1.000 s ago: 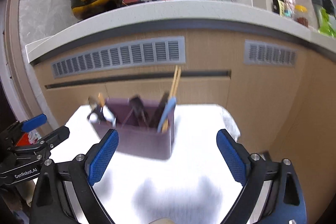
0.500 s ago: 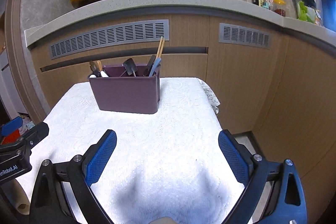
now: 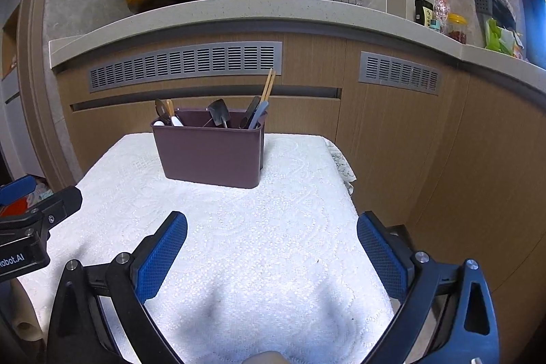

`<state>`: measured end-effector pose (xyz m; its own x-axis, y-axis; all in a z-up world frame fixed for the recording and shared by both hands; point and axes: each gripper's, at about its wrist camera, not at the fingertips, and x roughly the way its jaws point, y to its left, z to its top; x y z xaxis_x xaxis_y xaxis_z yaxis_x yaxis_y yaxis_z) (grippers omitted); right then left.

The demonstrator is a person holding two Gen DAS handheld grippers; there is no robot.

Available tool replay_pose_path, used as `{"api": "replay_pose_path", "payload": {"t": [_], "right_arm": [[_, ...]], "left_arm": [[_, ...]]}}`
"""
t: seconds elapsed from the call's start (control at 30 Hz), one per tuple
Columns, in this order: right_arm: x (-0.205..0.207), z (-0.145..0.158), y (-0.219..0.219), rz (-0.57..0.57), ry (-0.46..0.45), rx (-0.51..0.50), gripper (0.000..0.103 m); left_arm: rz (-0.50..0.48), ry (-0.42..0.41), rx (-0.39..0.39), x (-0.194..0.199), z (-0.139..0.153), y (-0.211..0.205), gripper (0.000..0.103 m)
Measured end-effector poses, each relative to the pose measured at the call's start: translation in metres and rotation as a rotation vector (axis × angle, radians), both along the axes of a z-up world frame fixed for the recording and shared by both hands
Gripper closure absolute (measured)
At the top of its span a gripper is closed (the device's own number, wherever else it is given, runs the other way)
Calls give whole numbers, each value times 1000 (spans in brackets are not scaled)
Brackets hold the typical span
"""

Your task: Organize utensils

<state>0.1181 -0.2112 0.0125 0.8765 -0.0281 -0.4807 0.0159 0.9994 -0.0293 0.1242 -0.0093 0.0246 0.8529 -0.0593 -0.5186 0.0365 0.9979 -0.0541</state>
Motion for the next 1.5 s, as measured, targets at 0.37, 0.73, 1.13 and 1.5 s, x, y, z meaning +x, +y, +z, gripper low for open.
{"api": "replay_pose_path", "payload": {"t": [0.37, 0.73, 1.13, 1.5], "right_arm": [[-1, 1, -2, -3, -8, -10, 4], [-2, 2, -2, -1, -12, -9, 3], [-4, 6, -8, 2, -28, 6, 3], [-2, 8, -12, -1, -32, 10, 2]], "left_arm": [[-5, 6, 8, 0, -1, -1, 0], [-7, 4, 15, 1, -1, -1, 0], [-11, 8, 33, 1, -3, -3, 0], [-3, 23, 44, 6, -8, 0, 0]]}}
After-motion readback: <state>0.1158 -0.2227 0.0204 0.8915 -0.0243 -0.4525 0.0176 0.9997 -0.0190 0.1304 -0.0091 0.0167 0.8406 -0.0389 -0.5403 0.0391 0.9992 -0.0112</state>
